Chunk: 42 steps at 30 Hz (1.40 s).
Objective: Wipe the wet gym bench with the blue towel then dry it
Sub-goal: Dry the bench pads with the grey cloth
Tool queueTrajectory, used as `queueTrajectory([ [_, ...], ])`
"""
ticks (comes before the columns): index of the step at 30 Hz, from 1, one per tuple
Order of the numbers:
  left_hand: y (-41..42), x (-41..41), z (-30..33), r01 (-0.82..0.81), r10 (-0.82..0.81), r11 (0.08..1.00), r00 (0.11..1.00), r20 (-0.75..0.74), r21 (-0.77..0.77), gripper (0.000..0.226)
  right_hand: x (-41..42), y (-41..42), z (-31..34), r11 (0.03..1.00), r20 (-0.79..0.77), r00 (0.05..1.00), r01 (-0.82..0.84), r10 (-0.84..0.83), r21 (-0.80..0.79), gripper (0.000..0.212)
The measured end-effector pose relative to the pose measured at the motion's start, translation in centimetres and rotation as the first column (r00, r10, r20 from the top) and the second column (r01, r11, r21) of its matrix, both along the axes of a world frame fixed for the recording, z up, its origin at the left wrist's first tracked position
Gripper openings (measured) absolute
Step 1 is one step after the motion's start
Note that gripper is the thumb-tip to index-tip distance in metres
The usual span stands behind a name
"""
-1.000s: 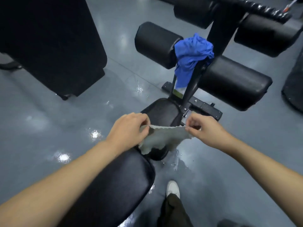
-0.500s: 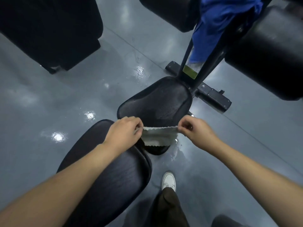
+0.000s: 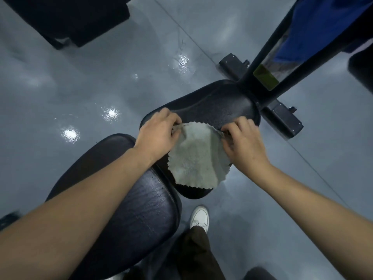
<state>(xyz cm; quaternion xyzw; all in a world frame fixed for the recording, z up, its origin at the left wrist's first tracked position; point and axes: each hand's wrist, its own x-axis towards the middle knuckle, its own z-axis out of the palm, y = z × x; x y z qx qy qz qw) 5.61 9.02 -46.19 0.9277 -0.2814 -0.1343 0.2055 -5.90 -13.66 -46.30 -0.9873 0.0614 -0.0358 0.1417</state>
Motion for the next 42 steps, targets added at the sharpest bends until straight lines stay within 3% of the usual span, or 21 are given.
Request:
queueTrajectory([
  [5, 3.6, -0.3, 0.9, -0.026, 0.025, 1.0, 0.999, -0.032, -0.012, 0.029, -0.5, 2.4, 0.8, 0.962, 0.116, 0.956, -0.261, 0.269, -0.079, 0.029],
  [10, 8.3, -2.3, 1.5, -0.048, 0.047, 0.998, 0.999, -0.022, -0.052, 0.028, -0.4, 5.6, 1.1, 0.897, -0.047, 0.899, -0.438, 0.435, -0.067, 0.043],
  [16, 14.2, -4.9, -0.7, -0.034, 0.04, 0.994, 0.997, 0.063, -0.103, 0.027, 0.9, 6.6, -1.5, 0.842, -0.107, 0.849, -0.527, 0.517, -0.117, 0.043],
  [22, 17.7, -4.9, -6.1, -0.02, 0.046, 0.989, 0.983, 0.179, -0.143, 0.03, 0.6, 6.0, -4.1, 0.789, -0.144, 0.835, -0.549, 0.531, -0.274, 0.059],
  [27, 18.1, -4.7, -11.2, 0.087, -0.028, 0.979, 0.952, 0.304, -0.182, 0.034, 0.6, 6.2, -4.8, 0.757, -0.164, 0.834, -0.549, 0.527, -0.356, 0.072],
  [33, 17.4, -2.9, -13.2, 0.16, -0.04, 0.964, 0.878, 0.476, -0.213, 0.035, 0.7, 6.2, -5.3, 0.722, -0.154, 0.824, -0.555, 0.546, -0.413, 0.072],
  [42, 17.8, -2.7, -13.4, 0.217, -0.093, 0.966, 0.799, 0.594, -0.141, 0.037, 0.7, 5.8, -5.8, 0.708, -0.123, 0.822, -0.546, 0.556, -0.447, 0.068],
])
